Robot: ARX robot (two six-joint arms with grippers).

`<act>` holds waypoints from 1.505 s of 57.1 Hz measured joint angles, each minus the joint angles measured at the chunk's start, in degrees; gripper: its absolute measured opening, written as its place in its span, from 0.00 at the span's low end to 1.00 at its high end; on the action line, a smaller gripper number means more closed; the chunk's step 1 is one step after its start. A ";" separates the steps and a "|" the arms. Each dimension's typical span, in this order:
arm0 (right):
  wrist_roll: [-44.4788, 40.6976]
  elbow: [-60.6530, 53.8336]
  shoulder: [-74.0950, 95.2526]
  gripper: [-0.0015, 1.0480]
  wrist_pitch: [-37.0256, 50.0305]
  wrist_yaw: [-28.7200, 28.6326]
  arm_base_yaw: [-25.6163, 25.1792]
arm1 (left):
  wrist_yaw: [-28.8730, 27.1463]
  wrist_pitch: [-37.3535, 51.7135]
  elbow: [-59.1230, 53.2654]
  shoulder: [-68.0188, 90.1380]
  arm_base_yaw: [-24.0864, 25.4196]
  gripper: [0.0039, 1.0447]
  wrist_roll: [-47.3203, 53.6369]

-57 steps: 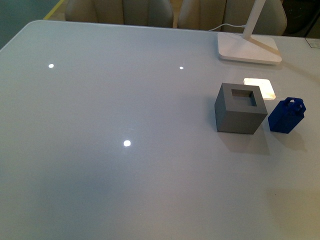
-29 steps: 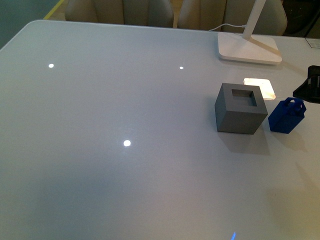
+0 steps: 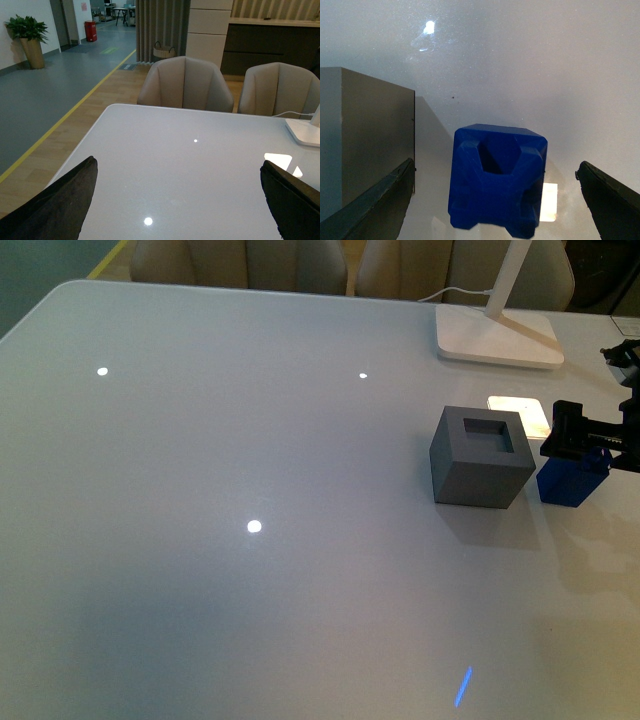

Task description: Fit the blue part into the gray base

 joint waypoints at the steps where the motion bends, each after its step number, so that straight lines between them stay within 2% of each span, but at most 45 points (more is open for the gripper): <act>1: 0.13 0.17 0.15 0.89 -0.07 0.07 0.07 | 0.00 0.00 0.00 0.00 0.00 0.93 0.02; 12: 0.83 0.79 0.57 0.49 -0.70 0.13 0.15 | 0.00 0.00 0.00 0.00 0.00 0.93 0.00; 16: 0.92 0.59 0.20 0.44 -0.85 -0.04 -0.04 | 0.00 0.00 0.00 0.00 0.00 0.93 0.00; 36: 2.99 -4.92 -11.65 0.42 -2.60 -2.80 -0.31 | 0.00 0.00 0.00 0.00 0.00 0.93 0.02; 46: 7.87 -6.27 -20.11 0.42 -4.24 -2.71 3.82 | 0.00 0.00 0.00 0.00 0.00 0.93 0.00; 64: 12.76 -4.57 -17.86 0.42 -5.38 -1.16 10.80 | 0.00 0.00 0.00 0.00 0.00 0.93 0.00; 86: 15.23 -2.23 -14.38 0.42 -5.51 0.42 13.03 | -0.02 0.00 0.00 0.00 0.00 0.93 0.00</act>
